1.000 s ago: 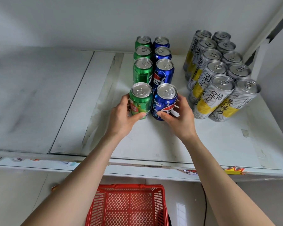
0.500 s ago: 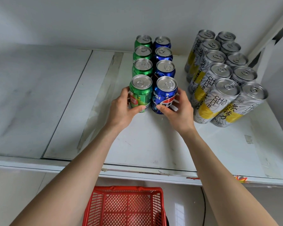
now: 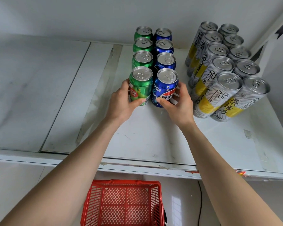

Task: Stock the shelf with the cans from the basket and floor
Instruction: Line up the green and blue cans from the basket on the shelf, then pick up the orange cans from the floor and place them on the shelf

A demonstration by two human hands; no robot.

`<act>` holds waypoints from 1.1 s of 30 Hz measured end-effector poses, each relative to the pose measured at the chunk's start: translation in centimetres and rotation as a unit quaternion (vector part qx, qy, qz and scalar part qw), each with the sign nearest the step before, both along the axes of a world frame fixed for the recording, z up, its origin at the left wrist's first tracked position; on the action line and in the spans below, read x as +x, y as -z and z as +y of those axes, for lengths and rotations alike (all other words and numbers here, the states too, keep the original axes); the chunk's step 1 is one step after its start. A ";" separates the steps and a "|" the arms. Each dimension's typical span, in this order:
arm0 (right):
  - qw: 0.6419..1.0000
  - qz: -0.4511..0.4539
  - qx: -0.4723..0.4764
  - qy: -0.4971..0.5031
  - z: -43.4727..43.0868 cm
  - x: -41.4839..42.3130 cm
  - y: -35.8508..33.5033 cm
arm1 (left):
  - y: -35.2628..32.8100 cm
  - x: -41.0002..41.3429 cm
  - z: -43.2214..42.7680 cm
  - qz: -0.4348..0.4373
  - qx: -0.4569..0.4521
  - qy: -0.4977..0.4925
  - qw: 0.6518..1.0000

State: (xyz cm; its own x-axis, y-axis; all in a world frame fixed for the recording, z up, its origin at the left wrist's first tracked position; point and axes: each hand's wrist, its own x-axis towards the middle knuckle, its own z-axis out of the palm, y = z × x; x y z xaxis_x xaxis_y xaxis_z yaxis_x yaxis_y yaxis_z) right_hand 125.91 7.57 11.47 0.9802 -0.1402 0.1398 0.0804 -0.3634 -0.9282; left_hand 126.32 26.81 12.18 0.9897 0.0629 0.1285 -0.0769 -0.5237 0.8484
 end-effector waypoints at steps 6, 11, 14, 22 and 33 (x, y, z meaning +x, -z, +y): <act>0.994 -0.001 -0.108 0.026 0.9 -1.5 -0.8 | -0.6 -2.0 -0.5 -0.052 0.187 -0.024 0.981; 0.966 0.000 -0.255 0.047 1.3 -4.8 -1.2 | -0.7 -5.0 0.4 -0.053 0.292 -0.024 0.955; 0.937 0.019 -0.344 0.059 1.9 -7.5 -1.5 | -1.1 -7.4 1.2 -0.049 0.322 -0.029 0.945; 0.887 0.003 -0.459 0.050 4.1 -15.1 -2.6 | -2.9 -15.0 3.9 -0.040 0.379 -0.030 0.924; 0.885 0.008 -0.464 0.044 8.2 -27.4 -4.9 | -5.4 -28.1 7.7 -0.028 0.386 -0.055 0.920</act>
